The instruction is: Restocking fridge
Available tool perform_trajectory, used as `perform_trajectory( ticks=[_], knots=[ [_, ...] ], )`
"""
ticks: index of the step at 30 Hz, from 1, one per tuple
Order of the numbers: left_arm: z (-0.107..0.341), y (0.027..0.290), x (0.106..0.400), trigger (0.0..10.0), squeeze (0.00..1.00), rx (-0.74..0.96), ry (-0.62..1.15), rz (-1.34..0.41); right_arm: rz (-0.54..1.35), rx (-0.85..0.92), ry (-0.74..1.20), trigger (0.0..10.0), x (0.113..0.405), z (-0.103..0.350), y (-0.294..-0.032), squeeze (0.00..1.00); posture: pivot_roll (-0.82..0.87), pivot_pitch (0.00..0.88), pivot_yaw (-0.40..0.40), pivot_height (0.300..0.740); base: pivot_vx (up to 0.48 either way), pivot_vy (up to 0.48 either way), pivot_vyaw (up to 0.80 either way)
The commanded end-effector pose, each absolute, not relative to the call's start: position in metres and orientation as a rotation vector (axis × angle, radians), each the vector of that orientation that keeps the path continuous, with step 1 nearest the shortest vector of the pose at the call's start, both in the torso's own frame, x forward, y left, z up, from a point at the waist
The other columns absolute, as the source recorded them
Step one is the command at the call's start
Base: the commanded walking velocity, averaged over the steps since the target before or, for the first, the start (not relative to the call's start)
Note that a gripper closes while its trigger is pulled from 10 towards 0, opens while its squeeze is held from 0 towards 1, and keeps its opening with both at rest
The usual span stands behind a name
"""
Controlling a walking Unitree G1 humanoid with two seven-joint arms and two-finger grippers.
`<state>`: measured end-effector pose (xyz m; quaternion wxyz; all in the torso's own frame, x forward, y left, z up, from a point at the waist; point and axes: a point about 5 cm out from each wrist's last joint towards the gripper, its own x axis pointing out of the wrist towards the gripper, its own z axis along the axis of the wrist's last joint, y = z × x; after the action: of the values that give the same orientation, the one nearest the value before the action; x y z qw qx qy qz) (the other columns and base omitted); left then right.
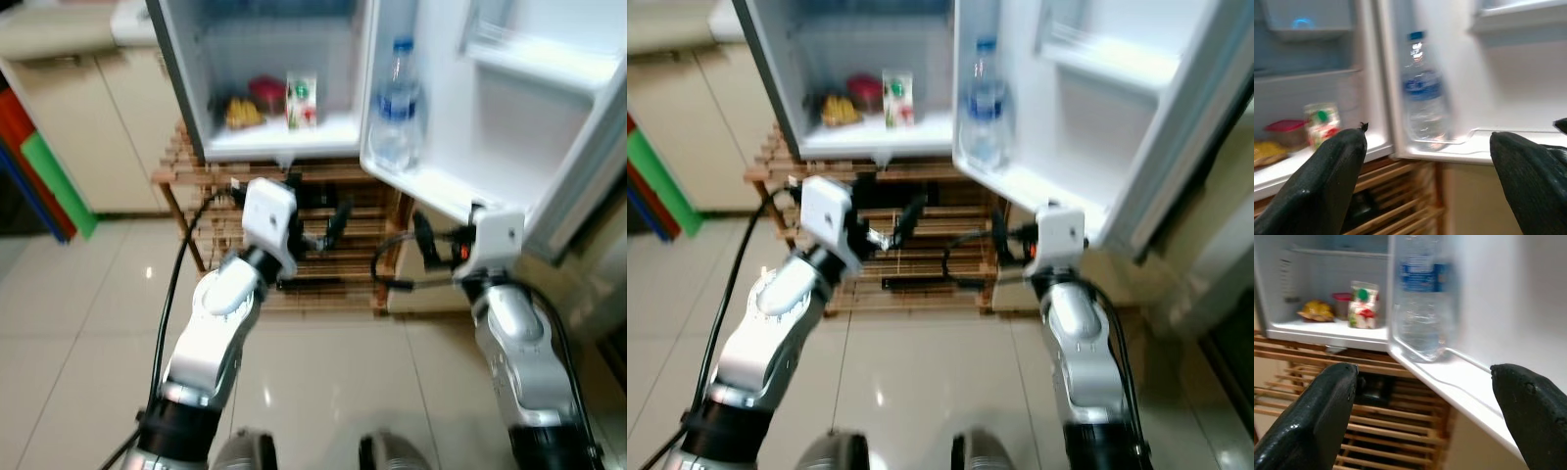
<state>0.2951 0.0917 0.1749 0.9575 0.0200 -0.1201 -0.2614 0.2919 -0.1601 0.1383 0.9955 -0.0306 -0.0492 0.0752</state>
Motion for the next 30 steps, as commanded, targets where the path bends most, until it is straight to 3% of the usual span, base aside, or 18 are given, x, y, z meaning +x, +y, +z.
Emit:
perform_trajectory(
  ticks=[1,15,23,30],
  knots=[
    [0.177,0.095,0.297,10.0,0.0,0.052,-0.253,-0.515,0.166,-0.07,-0.099,10.0,0.292,0.138,-0.156,0.0,-0.09,0.0,0.05,0.671,0.0,0.0,0.0],
    [0.182,0.085,0.29,10.0,0.0,0.095,-0.314,-0.6,0.172,-0.07,-0.096,10.0,0.291,0.137,-0.157,0.0,-0.1,0.0,0.048,0.671,0.0,-0.45,0.0],
    [0.179,0.093,0.297,10.0,0.0,0.02,-0.273,-0.531,0.17,-0.1,-0.066,10.0,0.291,0.133,-0.158,0.0,-0.1,0.0,0.045,0.671,0.075,-0.444,0.0],
    [0.147,0.105,0.307,10.0,0.0,0.162,-0.106,-0.475,0.081,-0.242,0.163,10.0,0.284,0.096,-0.183,0.0,-0.08,0.0,0.039,0.671,0.054,0.0,0.0]
  ],
)
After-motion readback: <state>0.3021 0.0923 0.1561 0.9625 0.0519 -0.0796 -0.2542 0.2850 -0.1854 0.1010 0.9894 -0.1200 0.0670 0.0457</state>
